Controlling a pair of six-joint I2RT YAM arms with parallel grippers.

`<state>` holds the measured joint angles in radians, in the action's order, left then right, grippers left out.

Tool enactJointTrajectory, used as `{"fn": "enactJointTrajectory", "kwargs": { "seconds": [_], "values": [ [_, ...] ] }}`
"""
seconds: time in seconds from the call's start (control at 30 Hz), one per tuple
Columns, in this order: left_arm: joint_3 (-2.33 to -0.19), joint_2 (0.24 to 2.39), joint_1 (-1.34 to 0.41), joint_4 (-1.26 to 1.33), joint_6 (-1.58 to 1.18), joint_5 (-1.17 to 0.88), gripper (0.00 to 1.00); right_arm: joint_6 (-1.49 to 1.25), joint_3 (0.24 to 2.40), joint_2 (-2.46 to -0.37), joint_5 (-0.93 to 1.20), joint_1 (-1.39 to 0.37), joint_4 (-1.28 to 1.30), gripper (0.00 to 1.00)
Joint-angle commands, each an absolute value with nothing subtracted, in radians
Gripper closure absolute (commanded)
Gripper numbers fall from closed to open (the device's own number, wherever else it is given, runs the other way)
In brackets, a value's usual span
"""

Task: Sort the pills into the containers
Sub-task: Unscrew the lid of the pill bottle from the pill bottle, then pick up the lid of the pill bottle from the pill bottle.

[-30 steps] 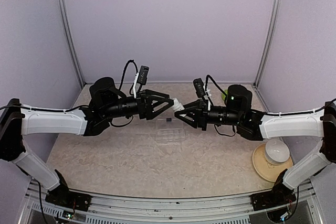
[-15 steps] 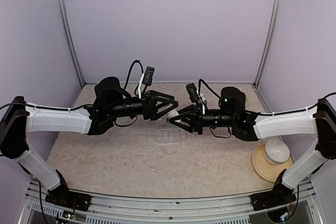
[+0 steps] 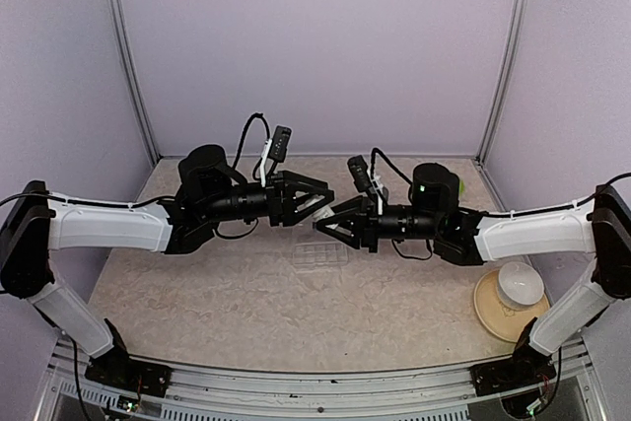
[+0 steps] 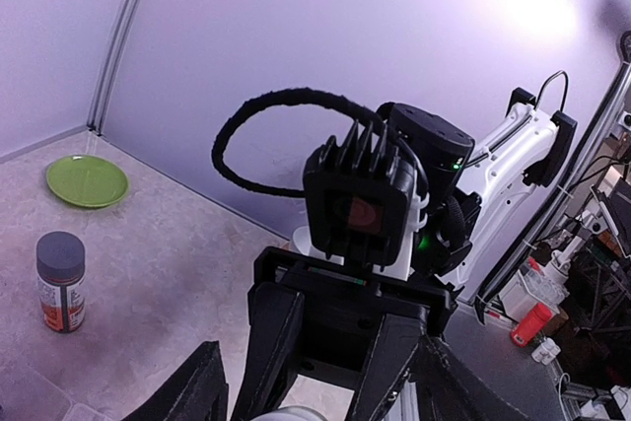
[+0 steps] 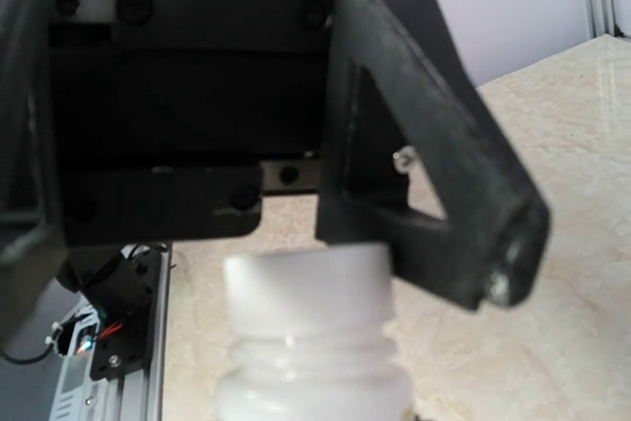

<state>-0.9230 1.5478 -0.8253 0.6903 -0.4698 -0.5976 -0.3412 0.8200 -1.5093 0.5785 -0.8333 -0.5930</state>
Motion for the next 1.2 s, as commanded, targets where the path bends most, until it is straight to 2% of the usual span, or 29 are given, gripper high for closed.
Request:
{"fn": "enactJointTrajectory", "kwargs": {
  "seconds": [0.0, 0.43, 0.83, 1.17],
  "values": [
    [-0.926, 1.532, -0.825, 0.688, -0.456, -0.61, 0.38, -0.34, 0.829, -1.495, 0.512, -0.834, -0.583, 0.86],
    [-0.897, 1.504, -0.806, 0.683, -0.459, -0.595, 0.4, -0.347, 0.809, -1.466, 0.471, -0.805, -0.574, 0.86],
    [-0.905, 1.52, -0.793, 0.669, -0.474, -0.566, 0.66, -0.349, 0.81, -1.482, 0.513, -0.805, -0.584, 0.86],
    [-0.891, 1.515, -0.784, 0.679, -0.506, -0.525, 0.71, -0.331, 0.805, -1.48, 0.532, -0.805, -0.587, 0.86]
  ]
}}
